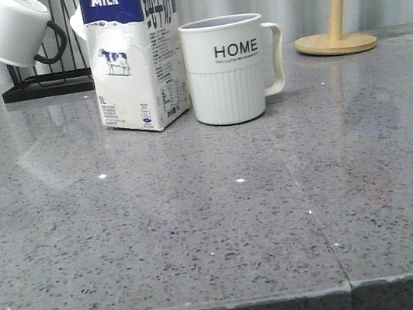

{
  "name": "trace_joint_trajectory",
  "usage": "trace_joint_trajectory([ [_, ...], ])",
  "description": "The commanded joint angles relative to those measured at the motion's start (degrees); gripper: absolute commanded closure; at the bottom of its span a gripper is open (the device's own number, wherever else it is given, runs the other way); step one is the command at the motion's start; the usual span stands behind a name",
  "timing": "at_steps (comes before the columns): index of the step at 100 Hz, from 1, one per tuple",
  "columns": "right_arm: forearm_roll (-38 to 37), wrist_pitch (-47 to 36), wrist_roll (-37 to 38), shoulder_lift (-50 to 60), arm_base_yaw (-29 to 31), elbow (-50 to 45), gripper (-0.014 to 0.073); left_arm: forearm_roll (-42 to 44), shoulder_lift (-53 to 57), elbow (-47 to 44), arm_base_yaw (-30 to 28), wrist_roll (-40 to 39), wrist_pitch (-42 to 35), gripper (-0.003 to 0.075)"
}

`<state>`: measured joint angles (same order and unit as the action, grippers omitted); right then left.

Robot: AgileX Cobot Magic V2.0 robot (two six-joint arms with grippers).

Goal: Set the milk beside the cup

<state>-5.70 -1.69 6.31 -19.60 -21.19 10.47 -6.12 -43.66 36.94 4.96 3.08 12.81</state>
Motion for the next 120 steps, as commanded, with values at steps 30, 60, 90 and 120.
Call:
trace_joint_trajectory([
  [30, -0.52, -4.05, -0.11, -0.11, 0.02, 1.38, 0.0659, 3.59, 16.09, -10.63, -2.70, -0.22, -3.53, 0.0741],
  [60, -0.52, -4.05, -0.11, -0.11, 0.02, 1.38, 0.0659, 3.37, 24.22, -16.21, -2.70, -0.22, -3.64, 0.0741],
  [90, -0.52, -4.05, -0.11, -0.11, 0.02, 1.38, 0.0659, 3.37, 36.33, -24.98, -2.70, -0.22, -3.77, 0.0741],
  [120, -0.52, -4.05, -0.11, -0.11, 0.02, 1.38, 0.0659, 3.73, 45.62, -34.41, -2.70, -0.22, -4.83, 0.0741],
])
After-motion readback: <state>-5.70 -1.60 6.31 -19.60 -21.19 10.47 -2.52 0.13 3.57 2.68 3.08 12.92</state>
